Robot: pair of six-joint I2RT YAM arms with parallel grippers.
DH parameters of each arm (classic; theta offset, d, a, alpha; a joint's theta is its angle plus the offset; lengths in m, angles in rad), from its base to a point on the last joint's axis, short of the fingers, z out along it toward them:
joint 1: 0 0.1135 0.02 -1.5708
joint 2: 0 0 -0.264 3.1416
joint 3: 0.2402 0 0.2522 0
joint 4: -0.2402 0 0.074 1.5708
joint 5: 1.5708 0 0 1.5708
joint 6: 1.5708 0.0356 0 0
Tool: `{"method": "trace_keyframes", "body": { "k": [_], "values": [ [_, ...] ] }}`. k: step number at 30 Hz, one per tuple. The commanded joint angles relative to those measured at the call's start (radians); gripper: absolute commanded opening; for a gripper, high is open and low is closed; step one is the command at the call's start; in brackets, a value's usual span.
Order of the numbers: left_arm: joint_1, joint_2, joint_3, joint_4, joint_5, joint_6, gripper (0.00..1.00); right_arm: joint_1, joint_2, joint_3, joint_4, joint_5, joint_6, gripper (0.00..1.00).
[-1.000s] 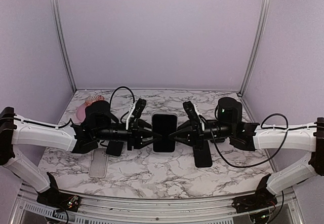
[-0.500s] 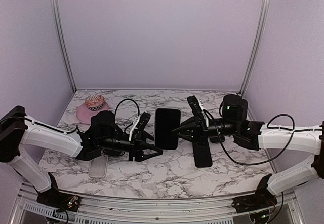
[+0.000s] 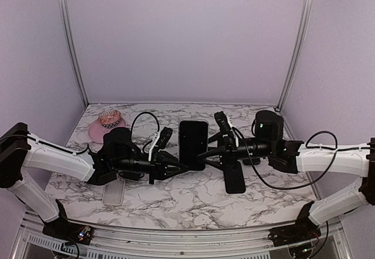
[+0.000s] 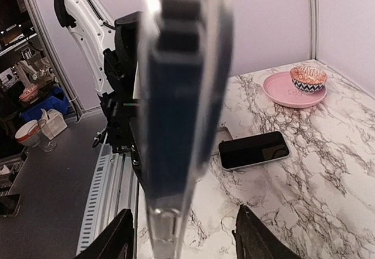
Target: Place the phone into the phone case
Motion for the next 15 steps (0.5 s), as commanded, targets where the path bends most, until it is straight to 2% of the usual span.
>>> {"method": "trace_keyframes", "body": {
  "k": [1, 2, 3, 5, 6, 8, 9, 10, 11, 13, 14, 15],
  "values": [
    [0.0, -0.024, 0.01, 0.148, 0.022, -0.055, 0.0, 0.012, 0.049, -0.054, 0.024, 0.014, 0.025, 0.57],
    [0.0, -0.017, 0.012, 0.152, 0.024, -0.058, 0.0, 0.02, 0.053, -0.061, 0.04, 0.021, 0.023, 0.55],
    [0.0, -0.012, 0.013, 0.153, 0.027, -0.06, 0.0, 0.023, 0.054, -0.065, 0.048, 0.029, 0.019, 0.5],
    [0.0, -0.008, 0.013, 0.154, 0.029, -0.065, 0.0, 0.024, 0.051, -0.064, 0.064, 0.043, 0.017, 0.25],
    [0.0, -0.006, 0.012, 0.155, 0.03, -0.067, 0.0, 0.024, 0.047, -0.064, 0.066, 0.042, 0.011, 0.18],
    [0.001, -0.009, 0.008, 0.154, 0.029, -0.07, 0.0, 0.024, 0.036, -0.059, 0.063, 0.034, -0.002, 0.1],
    [0.002, -0.011, 0.004, 0.155, 0.027, -0.071, 0.0, 0.025, 0.029, -0.055, 0.055, 0.031, -0.011, 0.09],
    [0.002, -0.013, -0.001, 0.155, 0.022, -0.071, 0.0, 0.024, 0.021, -0.053, 0.046, 0.033, -0.017, 0.1],
    [0.002, -0.015, -0.004, 0.155, 0.017, -0.073, 0.0, 0.024, 0.014, -0.05, 0.034, 0.043, -0.021, 0.18],
    [0.006, -0.012, -0.012, 0.155, 0.006, -0.084, 0.0, 0.021, 0.003, -0.039, -0.007, 0.072, -0.023, 0.55],
    [0.008, -0.007, -0.015, 0.155, 0.003, -0.092, 0.0, 0.016, 0.0, -0.027, -0.033, 0.089, -0.024, 0.62],
    [0.011, -0.001, -0.019, 0.153, 0.002, -0.103, 0.0, 0.011, -0.001, -0.015, -0.047, 0.106, -0.017, 0.65]
  ]
}}
